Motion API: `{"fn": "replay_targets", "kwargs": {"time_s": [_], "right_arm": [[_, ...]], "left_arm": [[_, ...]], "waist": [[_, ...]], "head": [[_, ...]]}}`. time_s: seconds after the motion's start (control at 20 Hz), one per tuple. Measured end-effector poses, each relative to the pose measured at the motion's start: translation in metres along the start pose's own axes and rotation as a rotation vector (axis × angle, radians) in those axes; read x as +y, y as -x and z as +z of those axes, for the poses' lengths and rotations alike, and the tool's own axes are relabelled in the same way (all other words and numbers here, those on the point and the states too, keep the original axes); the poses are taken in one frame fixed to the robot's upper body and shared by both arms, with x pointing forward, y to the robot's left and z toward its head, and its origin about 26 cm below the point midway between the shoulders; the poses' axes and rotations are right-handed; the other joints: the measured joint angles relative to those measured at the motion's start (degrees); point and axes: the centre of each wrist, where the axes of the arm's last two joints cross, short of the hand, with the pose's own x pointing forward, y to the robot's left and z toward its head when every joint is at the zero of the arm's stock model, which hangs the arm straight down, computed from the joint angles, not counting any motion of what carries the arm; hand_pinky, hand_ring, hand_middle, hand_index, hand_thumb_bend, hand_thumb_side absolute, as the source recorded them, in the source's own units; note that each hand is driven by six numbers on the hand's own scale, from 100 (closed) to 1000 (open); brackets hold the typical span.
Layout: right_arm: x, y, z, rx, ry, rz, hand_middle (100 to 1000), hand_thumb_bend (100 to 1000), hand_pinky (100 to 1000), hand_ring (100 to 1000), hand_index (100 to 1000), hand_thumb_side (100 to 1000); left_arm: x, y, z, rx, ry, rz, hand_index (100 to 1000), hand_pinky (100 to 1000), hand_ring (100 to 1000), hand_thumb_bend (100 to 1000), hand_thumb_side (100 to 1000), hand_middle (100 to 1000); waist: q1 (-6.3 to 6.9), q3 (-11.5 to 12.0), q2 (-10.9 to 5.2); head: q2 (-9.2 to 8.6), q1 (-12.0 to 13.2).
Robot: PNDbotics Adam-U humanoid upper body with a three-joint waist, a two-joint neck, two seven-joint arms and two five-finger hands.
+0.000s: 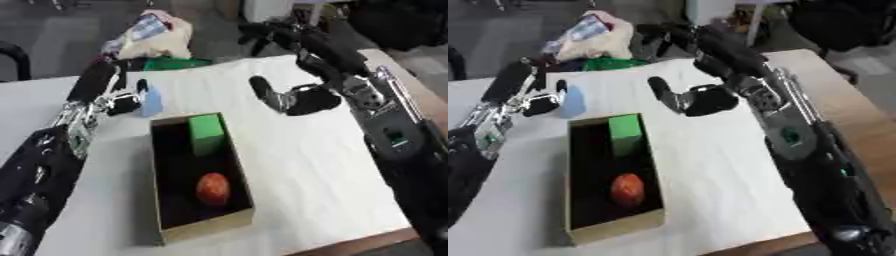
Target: Pick up objects on the table and place them in the box.
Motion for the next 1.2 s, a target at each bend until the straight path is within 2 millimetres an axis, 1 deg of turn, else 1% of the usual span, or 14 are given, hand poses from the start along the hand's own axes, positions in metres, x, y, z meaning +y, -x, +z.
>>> {"fn": "replay_targets", "kwargs": {"time_s": [0.05,0.1,0.2,0.3,0.45,0.8,0.85,1.05,1.2], "right_arm": [[0.000,0.000,0.000,0.000,0.000,0.000,797,100,810,693,1000,643],[0.000,0.000,0.000,0.000,0.000,0.000,797,100,810,693,1000,645],[0.000,0.000,0.000,0.000,-0.001,0.000,797,100,809,692,1000,646],[0.000,0.000,0.000,0.000,-0.001,0.001,796,100,809,692,1000,651],[0.000,0.000,0.000,0.000,-0.001,0.002,795,100,809,689,1000,661],[-0.002,0.000,-0.002,-0.004,0.003,0.004,792,100,808,685,1000,683],[-0.003,0.000,-0.002,-0.006,0.004,0.005,791,100,807,684,1000,691],[-0.003,0.000,-0.003,-0.007,0.006,0.004,790,100,807,682,1000,701],[-0.003,0.000,-0.003,-0.008,0.009,0.001,789,100,807,681,1000,705]], "left_arm": [[0.001,0.000,0.000,-0.008,0.001,-0.002,848,622,511,100,414,508],[0.001,-0.001,0.000,-0.015,0.006,-0.006,879,649,558,114,428,569],[0.000,-0.001,0.000,-0.029,0.017,-0.016,920,692,621,146,483,660],[0.001,-0.001,0.000,-0.041,0.030,-0.027,941,717,659,179,530,709],[0.001,0.000,0.000,-0.051,0.047,-0.039,967,738,688,208,583,750],[0.006,0.006,0.000,-0.029,0.062,-0.070,984,745,697,230,645,767],[0.006,0.007,0.000,-0.024,0.063,-0.075,988,744,696,242,672,766],[0.007,0.009,0.001,-0.010,0.057,-0.079,995,743,693,243,700,762],[0.007,0.009,0.001,-0.012,0.049,-0.076,999,742,690,249,712,759]], "waist": [[-0.01,-0.01,-0.08],[-0.01,-0.01,-0.12],[-0.01,-0.05,-0.14],[-0.01,-0.05,-0.13],[-0.01,-0.05,0.30],[-0.01,-0.43,2.56],[-0.01,-0.44,2.87],[0.02,-0.67,3.92],[0.07,-0.75,4.35]], "head": [[0.00,-0.02],[0.00,-0.04],[0.00,-0.04],[-0.01,-0.04],[-0.07,-0.05],[-0.14,-0.06],[-0.15,-0.06],[-0.16,-0.08],[-0.16,-0.15]]}}
